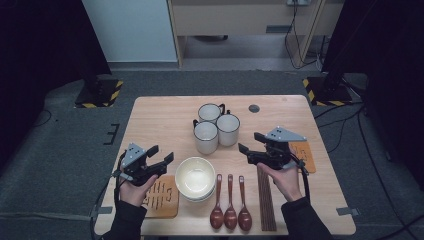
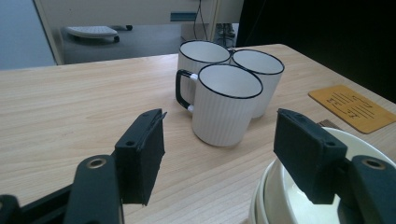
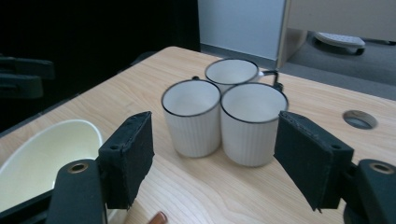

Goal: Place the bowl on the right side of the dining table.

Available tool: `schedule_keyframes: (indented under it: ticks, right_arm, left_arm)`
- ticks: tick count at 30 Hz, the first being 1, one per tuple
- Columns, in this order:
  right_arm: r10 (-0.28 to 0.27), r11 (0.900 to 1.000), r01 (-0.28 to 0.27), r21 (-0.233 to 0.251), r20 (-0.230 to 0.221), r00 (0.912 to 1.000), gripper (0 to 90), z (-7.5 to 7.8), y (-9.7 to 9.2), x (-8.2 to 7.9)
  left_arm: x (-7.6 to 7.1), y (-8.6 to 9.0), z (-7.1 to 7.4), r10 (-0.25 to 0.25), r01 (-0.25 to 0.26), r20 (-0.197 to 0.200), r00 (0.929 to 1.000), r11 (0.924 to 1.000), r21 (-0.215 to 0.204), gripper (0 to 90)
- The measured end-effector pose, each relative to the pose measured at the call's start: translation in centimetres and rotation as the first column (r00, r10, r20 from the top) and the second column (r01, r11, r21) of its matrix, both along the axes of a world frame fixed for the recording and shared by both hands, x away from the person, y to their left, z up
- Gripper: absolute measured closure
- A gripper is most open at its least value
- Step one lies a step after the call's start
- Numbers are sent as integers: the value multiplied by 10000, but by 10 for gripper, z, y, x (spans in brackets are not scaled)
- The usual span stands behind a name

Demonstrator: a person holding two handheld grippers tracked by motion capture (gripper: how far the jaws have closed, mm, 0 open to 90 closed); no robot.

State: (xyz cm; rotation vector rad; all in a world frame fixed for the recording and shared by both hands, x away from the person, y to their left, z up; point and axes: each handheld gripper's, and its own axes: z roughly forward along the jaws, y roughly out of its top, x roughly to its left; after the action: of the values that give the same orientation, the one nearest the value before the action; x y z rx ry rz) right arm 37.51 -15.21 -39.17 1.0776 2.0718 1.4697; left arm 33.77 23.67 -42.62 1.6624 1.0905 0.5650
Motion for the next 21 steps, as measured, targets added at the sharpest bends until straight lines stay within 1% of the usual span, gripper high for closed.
schedule_keyframes:
  ticks: [1,2,3,4,5,6,7,9,11,14,17,19,21]
  right_arm:
    - [77,10000,-77,14,46,10000,287,1,7,1]
    - [77,10000,-77,14,46,10000,287,1,7,1]
    - [188,9998,-188,19,87,9998,294,3,14,1]
    - [188,9998,-188,19,87,9998,294,3,14,1]
    - [347,9994,-347,-16,116,9993,297,4,22,1]
    - [347,9994,-347,-16,116,9993,297,4,22,1]
    - [477,9988,-476,-63,115,9988,298,5,29,1]
    - [519,9986,-519,-71,126,9986,299,5,32,1]
    - [682,9977,-681,-54,122,9976,301,5,43,0]
    - [766,9970,-765,-84,97,9970,303,5,48,0]
    - [916,9957,-915,-152,57,9958,306,5,58,1]
    - [941,9954,-940,-156,39,9956,307,4,60,1]
    - [1052,9943,-1052,-191,-16,9944,310,1,65,0]
  left_arm:
    - [0,-1,0,-19,19,-16,10000,10000,-17,329]
    - [0,-1,-1,-53,53,-37,10000,10000,-9,329]
    - [1,-2,-2,-97,97,-101,9999,9999,-34,336]
    - [1,-2,-2,-97,97,-101,9999,9999,-34,338]
    - [0,-3,-4,-92,91,-87,9999,10000,-27,338]
    - [0,-3,-4,-92,91,-87,9999,10000,-27,341]
    - [-1,-5,-4,-129,129,-45,9999,9999,-40,344]
    - [-2,-6,-4,-133,133,-26,9999,9999,-40,345]
    - [-5,-8,-6,-177,177,-57,9998,9998,15,360]
    - [-6,-9,-7,-230,231,-106,9997,9997,27,374]
    - [-8,-12,-11,-336,340,-208,9992,9992,195,382]
    - [-9,-13,-13,-334,340,-223,9992,9991,243,386]
    - [-10,-14,-14,-376,381,-238,9990,9991,204,395]
